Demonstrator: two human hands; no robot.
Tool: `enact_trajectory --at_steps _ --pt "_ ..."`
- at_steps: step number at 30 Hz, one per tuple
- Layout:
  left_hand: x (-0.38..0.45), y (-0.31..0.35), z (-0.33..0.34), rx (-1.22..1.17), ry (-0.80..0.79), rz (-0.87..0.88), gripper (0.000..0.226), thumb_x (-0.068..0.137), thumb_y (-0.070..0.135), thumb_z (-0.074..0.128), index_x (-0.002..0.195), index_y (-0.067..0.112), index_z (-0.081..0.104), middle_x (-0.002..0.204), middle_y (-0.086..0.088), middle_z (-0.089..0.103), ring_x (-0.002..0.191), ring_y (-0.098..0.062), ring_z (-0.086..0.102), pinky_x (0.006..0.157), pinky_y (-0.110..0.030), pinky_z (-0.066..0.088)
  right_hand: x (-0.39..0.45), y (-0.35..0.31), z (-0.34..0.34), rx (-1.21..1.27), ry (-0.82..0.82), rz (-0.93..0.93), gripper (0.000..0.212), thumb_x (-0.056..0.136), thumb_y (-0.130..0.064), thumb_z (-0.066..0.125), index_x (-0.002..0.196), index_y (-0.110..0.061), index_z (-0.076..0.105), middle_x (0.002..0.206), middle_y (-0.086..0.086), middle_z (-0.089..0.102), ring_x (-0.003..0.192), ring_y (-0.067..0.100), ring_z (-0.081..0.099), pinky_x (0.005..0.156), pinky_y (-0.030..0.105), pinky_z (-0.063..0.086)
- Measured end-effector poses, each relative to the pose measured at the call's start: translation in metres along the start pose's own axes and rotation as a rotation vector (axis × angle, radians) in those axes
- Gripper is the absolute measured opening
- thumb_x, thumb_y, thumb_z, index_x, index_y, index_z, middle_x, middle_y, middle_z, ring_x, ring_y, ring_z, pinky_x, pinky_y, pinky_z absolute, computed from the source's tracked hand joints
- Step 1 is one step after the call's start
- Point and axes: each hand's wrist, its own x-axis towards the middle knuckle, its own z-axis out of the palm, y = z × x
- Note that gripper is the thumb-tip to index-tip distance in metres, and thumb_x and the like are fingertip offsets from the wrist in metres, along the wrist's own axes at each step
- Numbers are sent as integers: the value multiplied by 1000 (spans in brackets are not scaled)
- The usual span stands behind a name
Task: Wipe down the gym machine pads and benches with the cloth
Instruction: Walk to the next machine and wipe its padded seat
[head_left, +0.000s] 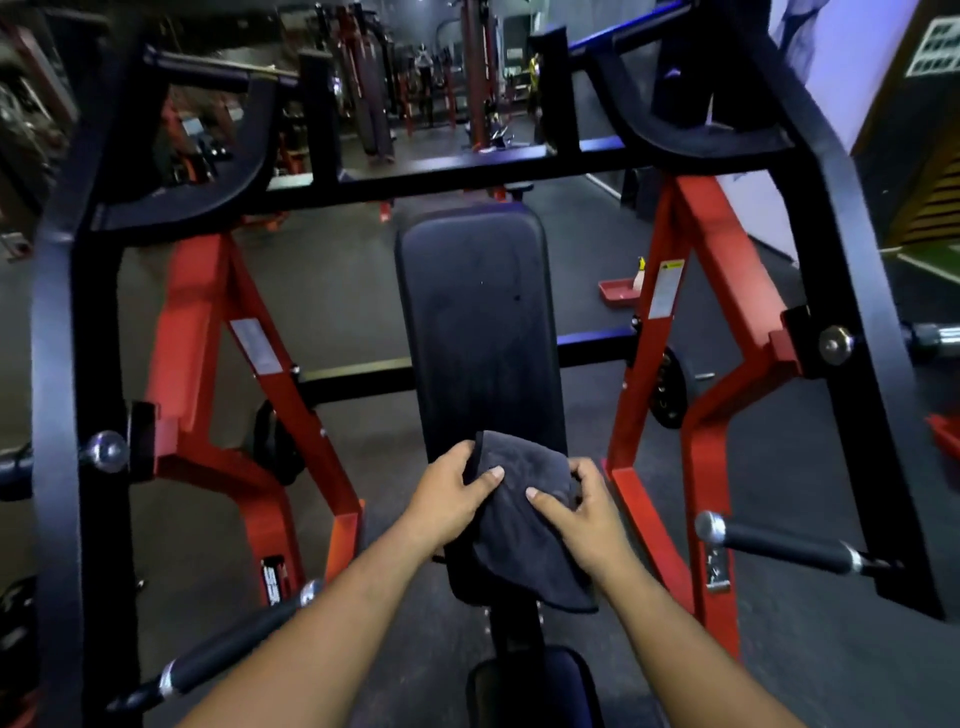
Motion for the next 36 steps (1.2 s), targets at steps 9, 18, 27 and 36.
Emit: enact_trajectory --at_steps 9,18,27,36 --pt "150 58 -84 340 -215 427 27 96 37 61 120 24 65 113 6 73 106 -13 68 96 -38 52 134 -46 31 -448 200 -255 51 79 -75 69 93 -26 66 89 -12 70 89 13 66 81 47 54" --pt "294 84 -155 946 179 772 68 101 46 51 160 20 29 167 -5 29 153 -25 28 125 -49 22 302 -113 76 -712 571 -188 41 97 -52 59 113 -17 45 103 14 70 95 39 67 73 45 50" --pt "348 10 -152 1118 249 659 69 104 53 21 165 22 10 172 4 2 158 -14 -3 125 -55 -8 335 -44 126 -1024 321 -436 83 92 -81 30 162 -41 14 173 8 -4 157 40 -9 112 79 -7" --pt "345 7 -158 858 200 772 76 101 56 25 165 18 6 173 6 0 159 -14 -3 125 -50 -13 365 -59 110 -1067 423 -360 82 91 -73 38 162 -44 7 173 -1 -5 157 39 -5 103 85 22"
